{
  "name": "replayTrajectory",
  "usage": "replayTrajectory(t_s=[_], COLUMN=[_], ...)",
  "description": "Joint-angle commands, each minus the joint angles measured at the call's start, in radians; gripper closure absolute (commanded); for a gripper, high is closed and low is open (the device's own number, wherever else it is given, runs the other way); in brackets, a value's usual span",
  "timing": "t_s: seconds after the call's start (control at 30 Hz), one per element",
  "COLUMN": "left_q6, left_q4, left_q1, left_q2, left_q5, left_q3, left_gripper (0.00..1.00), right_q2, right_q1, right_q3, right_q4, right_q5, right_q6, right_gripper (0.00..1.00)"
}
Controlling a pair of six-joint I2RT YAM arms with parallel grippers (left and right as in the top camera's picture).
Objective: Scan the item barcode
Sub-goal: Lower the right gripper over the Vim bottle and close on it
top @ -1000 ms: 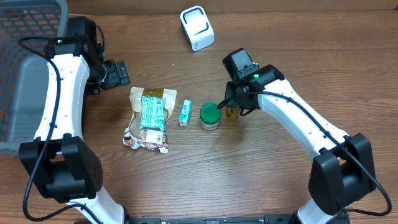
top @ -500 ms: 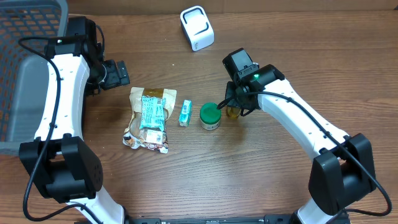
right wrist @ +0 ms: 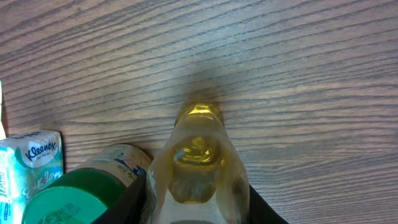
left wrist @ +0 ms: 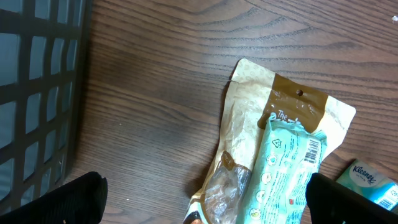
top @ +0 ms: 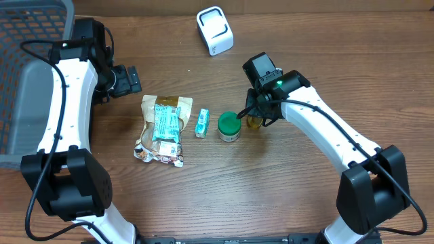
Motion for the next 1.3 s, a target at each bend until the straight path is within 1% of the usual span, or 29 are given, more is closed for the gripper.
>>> replayTrajectory(t_s=[0.0, 0.17, 0.2, 0.27, 0.3, 0.63, 0.67, 0.7, 0.77, 1.13, 1.23, 1.27], left_q6=[0.015, 0.015, 0.015, 0.015, 0.015, 0.015, 0.015, 0.015, 0.015, 0.015, 0.015, 0.015], left_q4=[0.003, 0.003, 0.003, 0.003, 0.003, 0.003, 0.003, 0.003, 0.003, 0.003, 0.003, 0.003], left_q1=[-0.006, -0.006, -0.006, -0.006, -0.006, -0.006, -0.006, -0.006, -0.006, -0.006, -0.006, -0.006], left_q2=[-0.006, -0.006, -0.006, -0.006, -0.006, -0.006, -0.006, -0.006, -0.006, -0.006, -0.006, -0.006], left_q5=[0.008, 0.007, 0.007, 0.007, 0.007, 0.007, 0.007, 0.008, 0.007, 0.008, 0.008, 0.008], left_q3=[-0.007, -0.007, -0.007, -0.007, -0.007, -0.007, -0.007, -0.007, -0.007, -0.007, -0.007, -0.007], left_gripper=[0.0, 0.0, 0.01, 0.0, 0.01, 0.01, 0.01, 0.0, 0.0, 0.01, 0.0, 0.0], right_q2=[-0.003, -0.003, -0.003, -0.003, -0.003, -0.003, -0.003, -0.003, -0.003, -0.003, -0.003, -0.003], right_q1=[0.002, 0.002, 0.002, 0.002, 0.002, 0.002, 0.002, 0.002, 0.002, 0.002, 0.002, 0.002], right_q3=[0.014, 0.014, 0.014, 0.014, 0.014, 0.014, 0.014, 0.014, 0.014, 0.014, 0.014, 0.014], right_q4=[-0.002, -0.002, -0.002, -0.001, -0.001, 0.037, 0.039, 0.039, 0.039, 0.04, 0.039, 0.04], right_q5=[0.022, 0.023, 0.027, 0.036, 0.044, 0.066, 0.066, 0.066, 0.066, 0.066, 0.066, 0.066], right_q6=[0.0, 0.0, 0.0, 0.0, 0.0, 0.0, 0.0, 0.001, 0.0, 0.0, 0.0, 0.001], right_gripper=[0.68, 0.67, 0.61, 0.55, 0.55, 0.54, 0.53, 0.5, 0.48, 0.47, 0.51, 0.57])
